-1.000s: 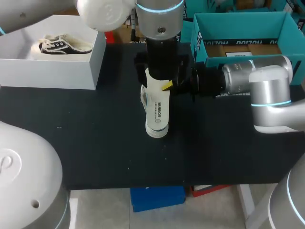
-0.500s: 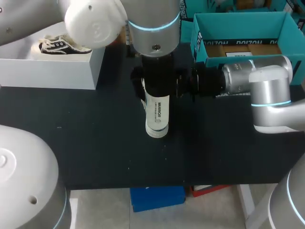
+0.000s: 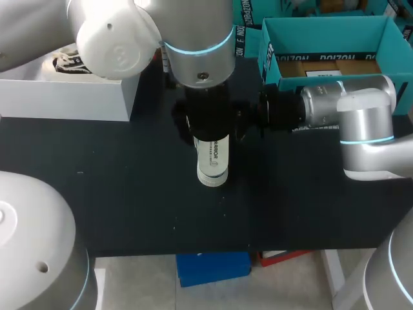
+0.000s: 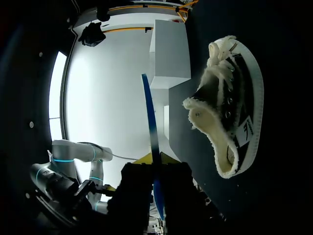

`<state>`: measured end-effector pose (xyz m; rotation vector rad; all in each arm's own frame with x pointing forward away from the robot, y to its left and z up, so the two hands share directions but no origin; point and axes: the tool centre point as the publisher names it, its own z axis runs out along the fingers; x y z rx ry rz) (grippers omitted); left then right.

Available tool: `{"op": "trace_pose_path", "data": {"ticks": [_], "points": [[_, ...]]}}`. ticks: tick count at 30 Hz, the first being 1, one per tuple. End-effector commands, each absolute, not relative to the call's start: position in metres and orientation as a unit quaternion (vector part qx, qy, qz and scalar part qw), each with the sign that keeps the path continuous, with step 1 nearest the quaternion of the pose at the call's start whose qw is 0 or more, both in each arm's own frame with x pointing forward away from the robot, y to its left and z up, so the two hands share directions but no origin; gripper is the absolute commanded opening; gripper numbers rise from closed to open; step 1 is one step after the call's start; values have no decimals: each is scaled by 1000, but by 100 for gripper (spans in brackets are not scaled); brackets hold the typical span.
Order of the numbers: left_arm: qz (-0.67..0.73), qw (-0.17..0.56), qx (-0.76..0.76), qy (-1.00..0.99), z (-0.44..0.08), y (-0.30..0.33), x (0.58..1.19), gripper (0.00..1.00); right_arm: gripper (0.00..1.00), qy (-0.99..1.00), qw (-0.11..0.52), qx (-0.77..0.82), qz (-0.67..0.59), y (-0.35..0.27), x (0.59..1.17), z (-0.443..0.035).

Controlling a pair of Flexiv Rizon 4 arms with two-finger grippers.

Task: Take the shoe out of the shoebox, open the shoe tongue, remove and reinsert the insole, then place the shoe into the shoebox

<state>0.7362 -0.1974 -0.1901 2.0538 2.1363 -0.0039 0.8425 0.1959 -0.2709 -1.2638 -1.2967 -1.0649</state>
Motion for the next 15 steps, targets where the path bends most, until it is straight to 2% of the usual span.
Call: {"op": "trace_pose_path", "data": {"ticks": [1, 7, 15], "points": [[-10, 96, 691, 717, -196, -194, 748, 100, 0, -535, 497, -523, -440, 197, 843, -271], [-50, 131, 681, 719, -197, -187, 760, 100, 0, -535, 497, -523, -440, 197, 843, -271], [-128, 217, 656, 712, -203, -169, 768, 100, 0, -535, 497, -523, -440, 197, 843, -271]]}}
